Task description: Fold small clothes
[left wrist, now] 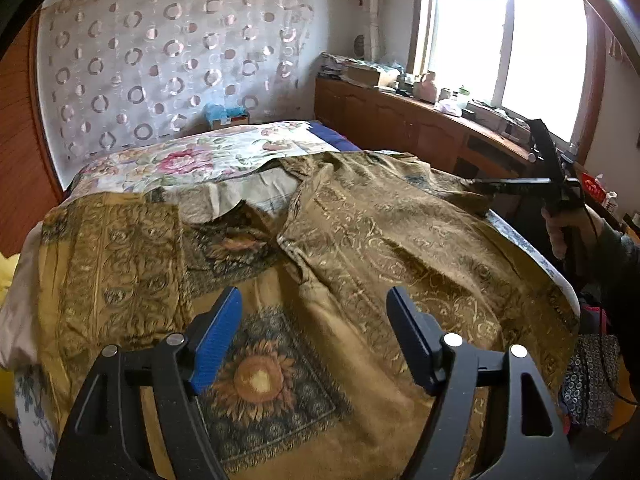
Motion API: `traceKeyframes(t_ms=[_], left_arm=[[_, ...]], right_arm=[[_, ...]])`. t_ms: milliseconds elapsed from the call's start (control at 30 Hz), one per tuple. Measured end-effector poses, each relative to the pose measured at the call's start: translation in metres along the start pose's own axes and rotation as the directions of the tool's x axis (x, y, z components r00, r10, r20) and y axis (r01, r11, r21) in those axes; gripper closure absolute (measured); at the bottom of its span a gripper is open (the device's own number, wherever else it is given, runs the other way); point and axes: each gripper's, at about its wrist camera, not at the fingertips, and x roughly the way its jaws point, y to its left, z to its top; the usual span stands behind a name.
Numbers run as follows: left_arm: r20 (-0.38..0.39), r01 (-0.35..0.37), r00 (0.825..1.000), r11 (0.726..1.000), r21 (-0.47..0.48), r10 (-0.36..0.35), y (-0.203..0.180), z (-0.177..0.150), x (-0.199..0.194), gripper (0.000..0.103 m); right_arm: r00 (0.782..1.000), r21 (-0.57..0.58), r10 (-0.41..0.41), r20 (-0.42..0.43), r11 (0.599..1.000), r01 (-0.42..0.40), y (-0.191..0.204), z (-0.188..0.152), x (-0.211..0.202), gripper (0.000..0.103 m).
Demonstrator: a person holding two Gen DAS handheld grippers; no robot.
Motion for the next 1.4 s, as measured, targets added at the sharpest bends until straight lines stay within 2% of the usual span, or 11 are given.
traceKeyframes(t_ms=[200,300,433,567,733,867,1000,1167,1300,1400], left_arm=[[0.026,0.003,1.0,1.0,0.014,-0.004,-0.003,0.015,0.002,0.028],[0.041,-0.008,0.999,1.0,0.009,0.007,-0.004,0.019,0.002,0.028],[0.049,-0.017,0.999,1.0,0.015,0.017,-0.006,0.021,0.0,0.028],[0.049,-0.016,0.999,1.0,0.011,0.015,-0.006,0.021,0.001,0.028],[0.045,-0.009,0.999,1.0,-0.008,0.009,-0.005,0.017,0.001,0.028],[0.04,-0.008,0.999,1.0,-0.012,0.008,-0.005,0.014,0.003,0.028],[0.041,-0.007,0.999,1.0,-0.012,0.007,-0.006,0.012,0.003,0.028],[0.043,-0.004,0.999,1.0,-0.011,0.005,-0.008,0.009,0.004,0.028],[0.039,-0.001,0.999,1.0,-0.015,0.001,-0.008,0.007,0.005,0.028],[0.038,-0.001,0.999,1.0,-0.018,0.001,-0.007,0.005,0.004,0.028]], right_arm=[[0.995,-0.124,0.038,0.09,0.992,-0.027,0.044,0.004,-0.022,0.099],[0.993,-0.193,0.082,0.088,0.979,-0.064,0.068,0.0,-0.022,0.099],[0.99,-0.26,0.132,0.039,0.958,-0.118,0.094,-0.019,-0.012,0.099],[0.986,-0.237,0.165,-0.032,0.957,-0.168,0.099,-0.031,0.006,0.099],[0.987,-0.23,0.151,-0.048,0.96,-0.158,0.097,-0.033,0.014,0.098],[0.988,-0.228,0.147,-0.046,0.961,-0.154,0.101,-0.032,0.009,0.083],[0.988,-0.229,0.153,-0.003,0.962,-0.149,0.109,-0.024,-0.014,0.068],[0.991,-0.177,0.13,0.029,0.976,-0.123,0.095,-0.01,-0.013,0.067],[0.996,-0.118,0.089,-0.019,0.989,-0.091,0.082,0.001,0.018,0.067],[0.994,-0.075,0.09,-0.064,0.993,-0.095,0.076,0.007,0.042,0.067]])
